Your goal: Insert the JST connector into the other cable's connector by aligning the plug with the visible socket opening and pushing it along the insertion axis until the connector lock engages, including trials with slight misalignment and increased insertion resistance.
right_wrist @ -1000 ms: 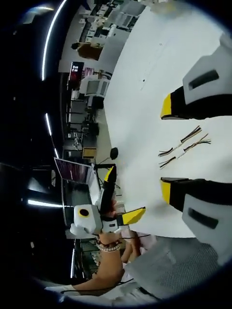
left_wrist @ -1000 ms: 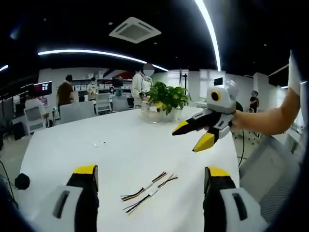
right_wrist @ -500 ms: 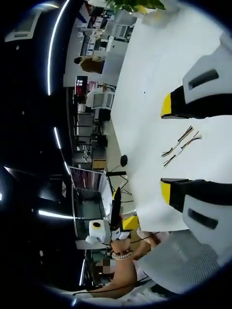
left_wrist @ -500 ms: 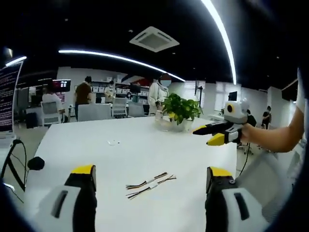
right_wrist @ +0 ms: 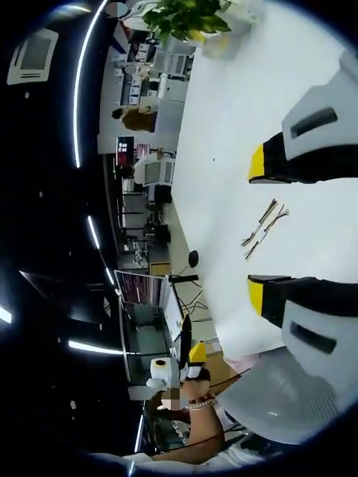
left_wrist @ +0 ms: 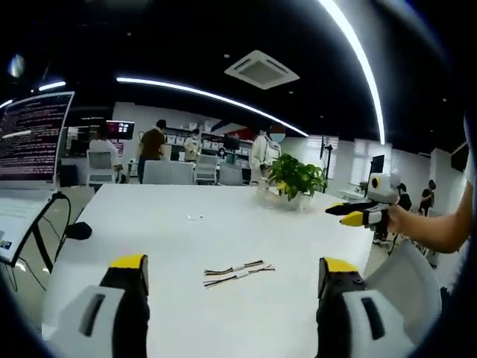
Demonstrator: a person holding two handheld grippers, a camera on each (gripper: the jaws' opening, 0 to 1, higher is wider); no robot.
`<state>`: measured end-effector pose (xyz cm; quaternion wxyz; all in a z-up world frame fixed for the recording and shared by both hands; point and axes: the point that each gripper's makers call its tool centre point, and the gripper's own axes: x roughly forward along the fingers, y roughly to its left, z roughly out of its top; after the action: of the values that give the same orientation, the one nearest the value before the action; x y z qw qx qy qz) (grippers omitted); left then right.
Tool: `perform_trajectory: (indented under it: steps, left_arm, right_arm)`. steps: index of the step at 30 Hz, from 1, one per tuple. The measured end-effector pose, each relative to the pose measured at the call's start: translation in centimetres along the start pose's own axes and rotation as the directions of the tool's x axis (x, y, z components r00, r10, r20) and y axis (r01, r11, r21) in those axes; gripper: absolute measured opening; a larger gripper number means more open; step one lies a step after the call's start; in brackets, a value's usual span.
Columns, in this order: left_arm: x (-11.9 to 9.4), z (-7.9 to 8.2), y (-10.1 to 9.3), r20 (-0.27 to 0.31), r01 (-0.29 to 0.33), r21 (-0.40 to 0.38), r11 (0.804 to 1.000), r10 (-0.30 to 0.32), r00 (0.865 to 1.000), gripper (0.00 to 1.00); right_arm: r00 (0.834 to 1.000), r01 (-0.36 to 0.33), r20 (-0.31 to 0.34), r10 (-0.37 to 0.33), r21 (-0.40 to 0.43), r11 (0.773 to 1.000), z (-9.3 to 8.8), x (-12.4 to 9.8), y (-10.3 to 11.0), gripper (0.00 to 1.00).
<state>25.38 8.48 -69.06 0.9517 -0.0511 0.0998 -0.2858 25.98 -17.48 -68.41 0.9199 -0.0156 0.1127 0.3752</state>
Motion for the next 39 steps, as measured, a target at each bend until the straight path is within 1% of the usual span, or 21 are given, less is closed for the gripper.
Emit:
perform_trajectory:
  steps: [2, 4, 8, 10, 14, 21, 25, 28, 30, 32, 34, 37, 39]
  left_arm:
    - [-0.4, -0.5, -0.1, -0.003, -0.014, 0.001, 1.0, 0.014, 1.0, 0.93]
    - [-0.7, -0.8, -0.2, -0.004, -0.021, -0.01, 1.0, 0.021, 1.0, 0.93]
    - [-1.1, -1.6, -0.4, -0.015, -0.027, -0.021, 0.999, 0.027, 1.0, 0.94]
    - [-1.4, -1.9, -0.5, -0.022, -0.032, -0.019, 0.999, 0.032, 0.999, 0.94]
    - [-2.0, -2.3, -0.7, -0.028, -0.038, -0.029, 0.999, 0.038, 0.999, 0.94]
    - [-2.8, -3.3, -0.6, -0.04, -0.06, -0.049, 0.997, 0.058, 0.998, 0.95]
    - [-3.1, -3.8, -0.6, -0.05, -0.069, -0.043, 0.997, 0.067, 0.997, 0.95]
    - [-3.2, -3.9, -0.6, -0.051, -0.072, -0.054, 0.996, 0.069, 0.996, 0.95]
    - [-3.3, -4.2, -0.6, -0.058, -0.075, -0.064, 0.995, 0.071, 0.996, 0.96]
    - [-3.5, -4.5, -0.7, -0.061, -0.078, -0.063, 0.995, 0.075, 0.995, 0.96]
    - [-3.5, -4.8, -0.8, -0.066, -0.076, -0.067, 0.995, 0.072, 0.995, 0.96]
    - [-3.5, -5.5, -1.2, -0.093, -0.065, -0.081, 0.995, 0.057, 0.994, 0.99]
    - [-3.6, -5.8, -1.4, -0.106, -0.058, -0.086, 0.995, 0.049, 0.993, 0.99]
  right_arm:
    - [1.0, 0.005, -0.01, -0.005, 0.011, 1.0, -0.5, -0.6, 0.2, 0.46]
    - [1.0, 0.015, -0.025, -0.015, 0.005, 1.0, -1.1, -1.2, 0.4, 0.47]
    - [0.999, 0.022, -0.026, -0.021, 0.01, 1.0, -1.5, -2.0, 0.8, 0.47]
    - [0.998, 0.031, -0.047, -0.03, 0.01, 0.999, -2.2, -2.5, 0.8, 0.46]
    - [0.994, 0.037, -0.099, -0.038, -0.01, 0.999, -3.4, -3.0, 0.8, 0.47]
    - [0.992, 0.036, -0.116, -0.039, -0.03, 0.999, -3.7, -3.4, 1.1, 0.5]
    - [0.991, 0.037, -0.126, -0.041, -0.034, 0.999, -3.9, -3.6, 1.2, 0.5]
    - [0.987, 0.048, -0.149, -0.055, -0.053, 0.997, -4.6, -3.9, 0.8, 0.53]
    - [0.981, 0.049, -0.183, -0.057, -0.05, 0.998, -5.4, -4.1, 0.7, 0.56]
    - [0.982, 0.049, -0.181, -0.059, -0.061, 0.997, -5.6, -4.3, 0.8, 0.55]
    - [0.983, 0.051, -0.175, -0.059, -0.045, 0.998, -5.7, -4.5, 0.8, 0.54]
    - [0.981, 0.058, -0.181, -0.064, -0.038, 0.998, -6.2, -4.6, 0.9, 0.55]
    - [0.981, 0.053, -0.183, -0.057, -0.028, 0.998, -6.4, -4.5, 1.0, 0.55]
